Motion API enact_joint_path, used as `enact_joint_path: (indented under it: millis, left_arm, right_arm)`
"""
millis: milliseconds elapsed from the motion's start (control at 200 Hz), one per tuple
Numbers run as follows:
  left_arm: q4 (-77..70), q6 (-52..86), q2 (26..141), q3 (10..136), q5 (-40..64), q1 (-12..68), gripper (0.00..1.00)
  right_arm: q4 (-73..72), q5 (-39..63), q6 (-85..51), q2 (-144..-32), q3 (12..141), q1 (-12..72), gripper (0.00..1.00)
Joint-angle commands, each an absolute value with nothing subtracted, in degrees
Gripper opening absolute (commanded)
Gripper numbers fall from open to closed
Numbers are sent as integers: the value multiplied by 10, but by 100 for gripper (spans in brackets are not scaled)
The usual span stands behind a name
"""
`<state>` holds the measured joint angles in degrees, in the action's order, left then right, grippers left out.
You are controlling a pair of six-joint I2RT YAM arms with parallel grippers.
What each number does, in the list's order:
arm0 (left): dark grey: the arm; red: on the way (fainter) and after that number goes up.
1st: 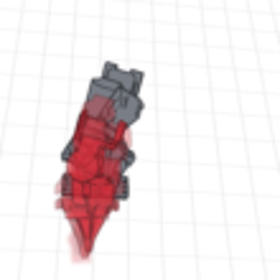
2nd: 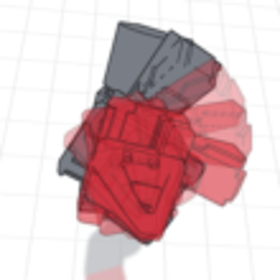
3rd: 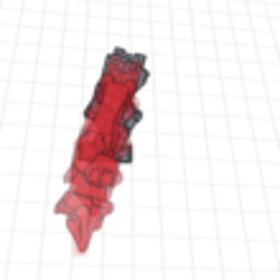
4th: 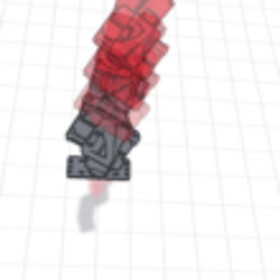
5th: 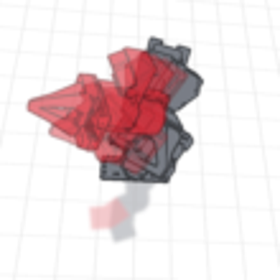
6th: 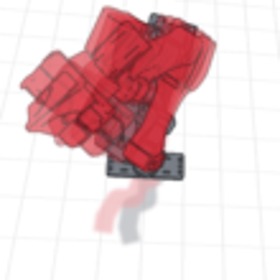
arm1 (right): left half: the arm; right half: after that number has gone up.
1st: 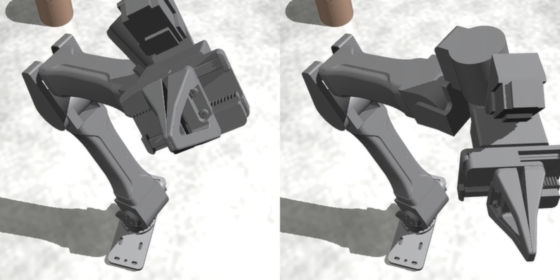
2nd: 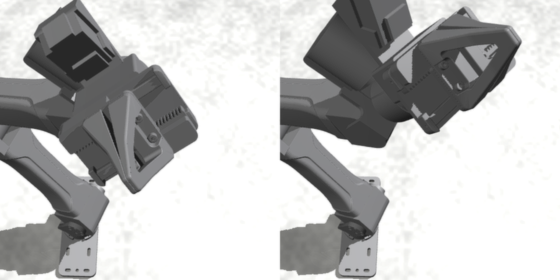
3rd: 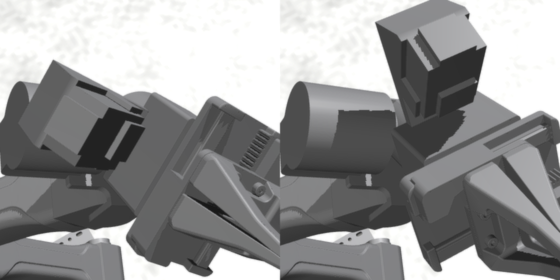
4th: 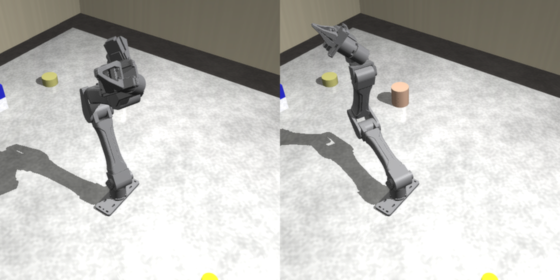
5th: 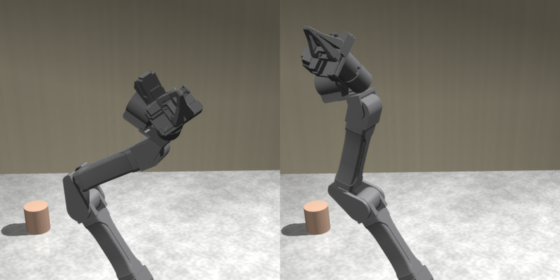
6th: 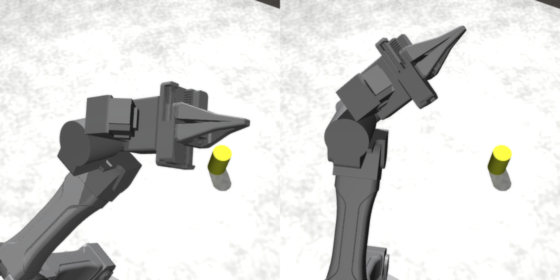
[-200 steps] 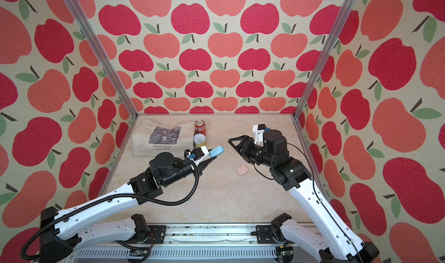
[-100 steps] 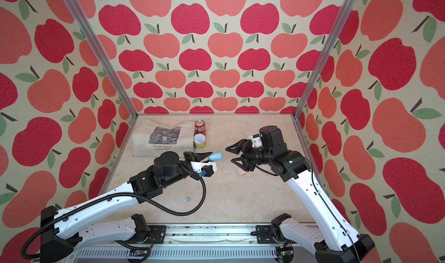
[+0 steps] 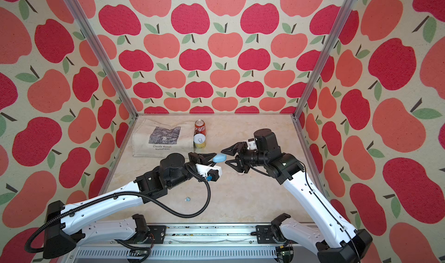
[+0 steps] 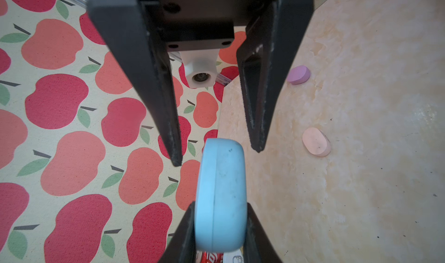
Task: Insert wireless bluetooth earbuds into charging case
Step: Pass the charging case.
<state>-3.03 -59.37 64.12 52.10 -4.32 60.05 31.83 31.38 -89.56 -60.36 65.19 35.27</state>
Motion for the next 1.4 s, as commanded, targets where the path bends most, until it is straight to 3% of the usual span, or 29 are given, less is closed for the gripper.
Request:
enact_joint_path:
  millis: [0,110,330,555,640,790,895,1010,1141,1251,1391]
  left_arm:
    - [-47,-600,646,539,-55,606,3]
    - [-51,-597,650,541,-55,607,3]
    - [-69,-580,656,544,-56,609,3]
    - [-65,-547,657,551,-48,608,8]
    - [-51,-495,652,559,-35,602,23]
    - [5,-309,613,572,71,556,73]
    - [3,-132,566,554,230,477,87]
    - [-80,29,531,505,365,392,90]
    - [-179,129,534,467,436,367,89]
    - [-227,160,557,462,461,373,86]
    - [-259,136,572,454,420,398,86]
  right_arm:
    - [282,306,-916,-608,642,360,50]
    - [272,304,-925,-608,636,363,43]
    - [251,295,-940,-600,612,366,39]
    - [245,284,-929,-600,618,366,15]
    - [249,274,-909,-602,629,365,11]
    - [222,263,-847,-607,655,356,9]
    - [166,286,-774,-615,669,352,9]
    - [99,318,-735,-622,664,355,9]
    - [35,347,-724,-634,658,371,8]
    - [-11,348,-727,-639,651,386,8]
    - [-54,336,-746,-639,641,395,8]
